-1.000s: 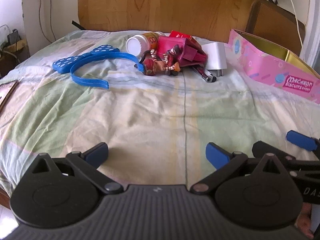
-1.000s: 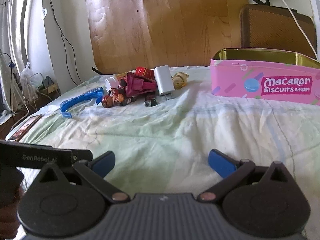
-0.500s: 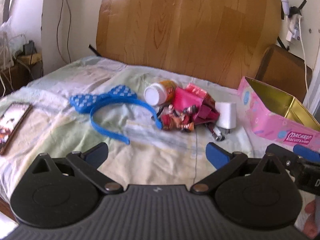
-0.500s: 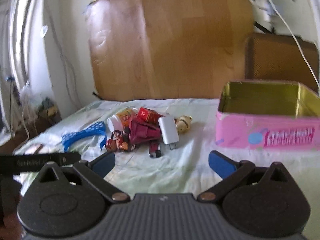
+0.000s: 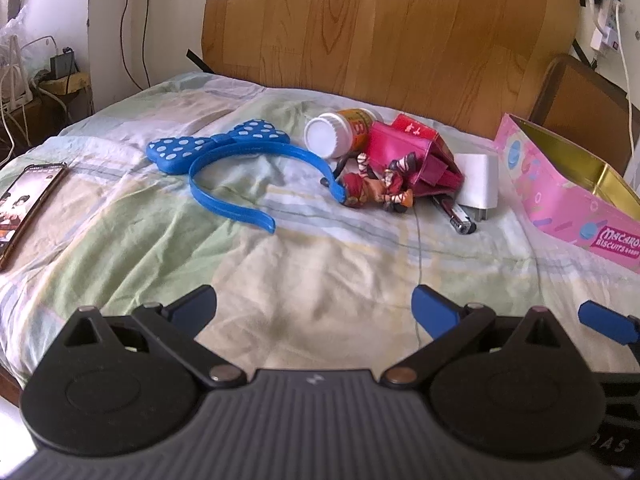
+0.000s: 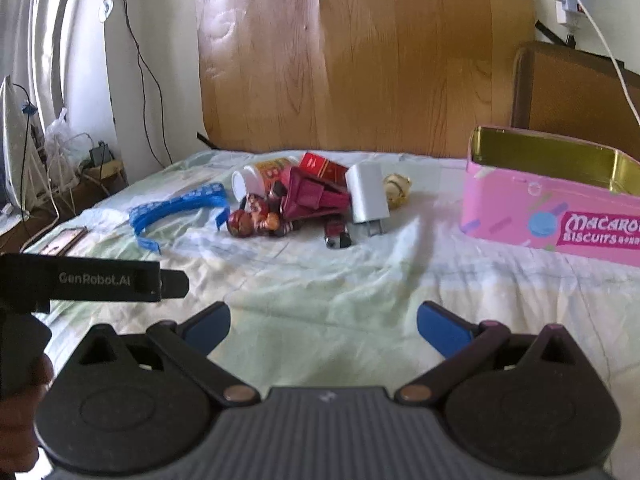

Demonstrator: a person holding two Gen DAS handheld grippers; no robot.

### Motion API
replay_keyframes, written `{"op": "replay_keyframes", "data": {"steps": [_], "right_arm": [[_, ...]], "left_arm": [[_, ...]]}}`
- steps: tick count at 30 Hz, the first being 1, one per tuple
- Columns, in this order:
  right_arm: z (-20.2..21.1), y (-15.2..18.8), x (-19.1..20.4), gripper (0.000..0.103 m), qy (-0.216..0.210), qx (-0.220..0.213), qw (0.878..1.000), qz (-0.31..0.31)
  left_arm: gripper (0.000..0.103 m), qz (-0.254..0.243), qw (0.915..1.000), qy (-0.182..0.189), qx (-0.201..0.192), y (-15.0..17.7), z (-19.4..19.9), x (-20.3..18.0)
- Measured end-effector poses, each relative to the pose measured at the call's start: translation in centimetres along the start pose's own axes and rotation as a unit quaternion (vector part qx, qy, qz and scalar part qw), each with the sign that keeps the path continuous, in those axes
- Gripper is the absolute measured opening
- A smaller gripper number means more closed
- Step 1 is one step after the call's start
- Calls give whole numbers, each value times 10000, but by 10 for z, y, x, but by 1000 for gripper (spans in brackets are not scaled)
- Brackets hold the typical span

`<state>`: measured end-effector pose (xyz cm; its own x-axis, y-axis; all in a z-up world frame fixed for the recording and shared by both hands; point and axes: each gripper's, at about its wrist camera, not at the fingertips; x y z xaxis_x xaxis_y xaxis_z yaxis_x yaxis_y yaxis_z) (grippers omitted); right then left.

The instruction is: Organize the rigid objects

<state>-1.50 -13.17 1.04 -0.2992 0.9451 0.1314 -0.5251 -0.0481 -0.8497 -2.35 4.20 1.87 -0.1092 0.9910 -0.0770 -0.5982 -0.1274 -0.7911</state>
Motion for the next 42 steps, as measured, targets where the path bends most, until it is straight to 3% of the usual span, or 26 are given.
{"op": "replay_keyframes", "data": {"steps": [3,5,7,19,31,36,42], "right_arm": [[-9,0,2,103,145,290,9994,93],[-20,1,2,103,101,721,9973,62],[-21,4,1,103,154,736,9971,123],[-14,16,-5,103,25,214,9997,-66],[-10,15,-16,103,-310,219,9990,-246],[-8,14,-18,94,-344,128,9989,-307],[-1,10,-19,94,-360,-108,9987,-350]], "left_arm": [[103,-26,10000,-15,34,2,-1,-1],[103,-9,10000,2,63,2,-2,-1],[103,6,9999,25,108,3,-3,-1],[103,33,9996,84,262,8,-7,-4],[103,-74,9999,88,98,6,-2,-7],[103,-118,9998,138,0,5,1,-9],[103,-92,9998,173,47,6,-1,-10]]}}
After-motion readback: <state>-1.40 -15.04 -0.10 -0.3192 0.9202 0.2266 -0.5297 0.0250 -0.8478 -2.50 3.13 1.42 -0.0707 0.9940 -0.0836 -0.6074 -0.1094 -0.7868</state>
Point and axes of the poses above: each gripper's, at about its wrist camera, not at the fingertips, and z roughly against the way its jaws point, x to its left, y to its underside, and after that the axes turned 2 degrees about -z, right-handed
